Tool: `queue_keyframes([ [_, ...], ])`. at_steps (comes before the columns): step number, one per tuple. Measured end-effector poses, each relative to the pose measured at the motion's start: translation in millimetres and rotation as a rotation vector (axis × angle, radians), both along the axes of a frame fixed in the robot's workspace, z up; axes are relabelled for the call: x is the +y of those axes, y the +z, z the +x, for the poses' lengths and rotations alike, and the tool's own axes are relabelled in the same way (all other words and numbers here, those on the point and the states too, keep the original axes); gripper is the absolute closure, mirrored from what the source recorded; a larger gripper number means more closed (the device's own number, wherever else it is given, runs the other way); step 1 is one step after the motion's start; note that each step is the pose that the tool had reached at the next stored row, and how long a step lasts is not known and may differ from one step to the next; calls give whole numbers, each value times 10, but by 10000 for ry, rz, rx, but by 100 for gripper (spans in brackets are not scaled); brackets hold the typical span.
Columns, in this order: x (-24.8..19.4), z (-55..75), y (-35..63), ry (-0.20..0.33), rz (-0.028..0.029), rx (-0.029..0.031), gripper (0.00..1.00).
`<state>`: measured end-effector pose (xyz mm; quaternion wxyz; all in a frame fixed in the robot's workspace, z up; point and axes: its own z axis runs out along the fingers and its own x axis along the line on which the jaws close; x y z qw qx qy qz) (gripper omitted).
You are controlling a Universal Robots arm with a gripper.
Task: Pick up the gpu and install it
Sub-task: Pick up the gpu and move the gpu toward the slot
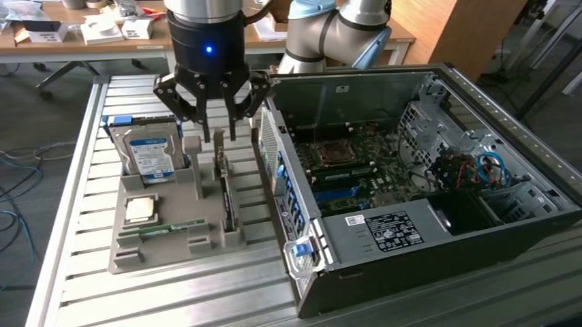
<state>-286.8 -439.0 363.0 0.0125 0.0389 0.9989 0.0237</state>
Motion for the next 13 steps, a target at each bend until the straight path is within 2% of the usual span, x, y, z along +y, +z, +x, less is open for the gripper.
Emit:
queue_keyframes([
  [13,0,-2,-234,0,0,1,58],
])
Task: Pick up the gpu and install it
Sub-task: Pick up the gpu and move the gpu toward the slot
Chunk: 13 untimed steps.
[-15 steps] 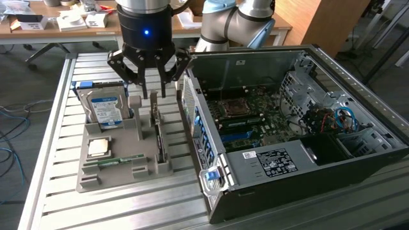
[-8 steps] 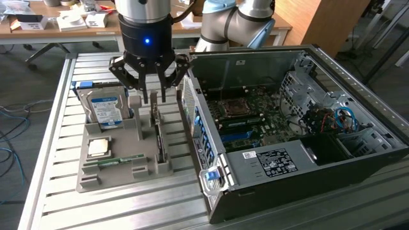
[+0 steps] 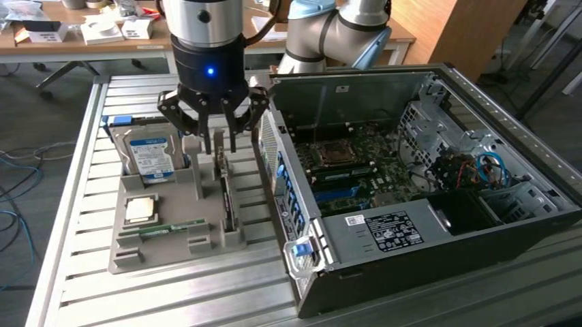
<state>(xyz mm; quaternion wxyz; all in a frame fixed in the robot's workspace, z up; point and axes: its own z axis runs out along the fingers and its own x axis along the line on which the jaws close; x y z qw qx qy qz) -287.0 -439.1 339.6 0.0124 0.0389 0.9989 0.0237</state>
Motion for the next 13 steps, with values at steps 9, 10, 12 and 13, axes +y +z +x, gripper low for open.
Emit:
queue_keyframes([
  [9,0,-4,-144,-1,-1,0,58],
  [10,0,-5,-163,-1,-1,0,58],
  [12,0,-8,-198,0,-1,1,58],
  [13,0,-9,-216,0,-1,0,58],
])
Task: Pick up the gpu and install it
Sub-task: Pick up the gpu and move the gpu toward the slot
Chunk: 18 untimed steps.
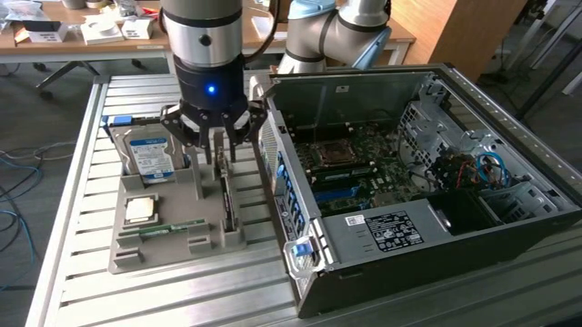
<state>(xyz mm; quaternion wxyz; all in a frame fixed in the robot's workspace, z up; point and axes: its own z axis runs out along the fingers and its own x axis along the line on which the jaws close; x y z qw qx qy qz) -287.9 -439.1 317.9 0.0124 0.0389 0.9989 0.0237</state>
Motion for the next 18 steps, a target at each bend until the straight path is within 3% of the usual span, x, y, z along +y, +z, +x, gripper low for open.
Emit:
queue_keyframes([
  [5,0,-4,-80,0,1,-1,58],
  [10,0,-5,-93,0,0,0,58],
  [18,0,-7,-231,0,0,0,58],
])
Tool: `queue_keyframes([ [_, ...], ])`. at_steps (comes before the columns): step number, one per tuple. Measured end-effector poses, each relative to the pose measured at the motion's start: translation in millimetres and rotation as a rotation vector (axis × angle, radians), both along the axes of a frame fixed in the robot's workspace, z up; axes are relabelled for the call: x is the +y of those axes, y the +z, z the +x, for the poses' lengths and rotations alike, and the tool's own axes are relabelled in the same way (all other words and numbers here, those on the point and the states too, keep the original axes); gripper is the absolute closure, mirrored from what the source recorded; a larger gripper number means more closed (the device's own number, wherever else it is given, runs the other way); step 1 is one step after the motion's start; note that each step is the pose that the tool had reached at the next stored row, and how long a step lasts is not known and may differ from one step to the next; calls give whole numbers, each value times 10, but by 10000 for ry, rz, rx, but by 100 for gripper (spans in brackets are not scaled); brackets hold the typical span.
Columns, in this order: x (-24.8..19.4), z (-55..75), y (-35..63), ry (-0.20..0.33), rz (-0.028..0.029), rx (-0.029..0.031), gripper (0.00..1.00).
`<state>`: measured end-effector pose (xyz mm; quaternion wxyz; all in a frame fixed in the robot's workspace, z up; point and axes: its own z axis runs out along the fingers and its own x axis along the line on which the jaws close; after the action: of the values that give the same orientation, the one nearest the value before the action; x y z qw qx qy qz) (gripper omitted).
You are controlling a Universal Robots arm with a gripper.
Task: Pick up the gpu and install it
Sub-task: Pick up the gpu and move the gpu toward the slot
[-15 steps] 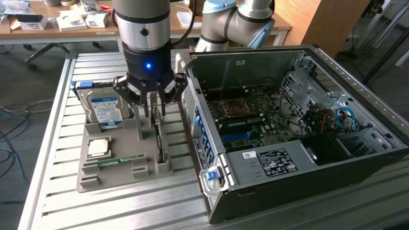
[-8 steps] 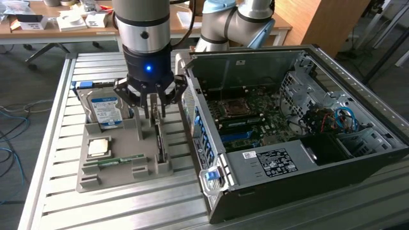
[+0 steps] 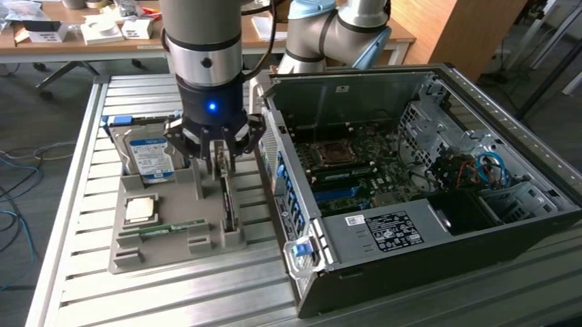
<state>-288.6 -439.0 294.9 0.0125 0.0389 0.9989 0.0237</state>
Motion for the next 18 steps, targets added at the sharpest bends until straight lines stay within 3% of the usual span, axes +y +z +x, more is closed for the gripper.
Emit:
queue_keyframes([
  [7,-5,2,-31,-1,0,0,58],
  [13,-54,54,-30,0,0,20,58],
  [18,-62,54,-59,-1,0,21,58],
])
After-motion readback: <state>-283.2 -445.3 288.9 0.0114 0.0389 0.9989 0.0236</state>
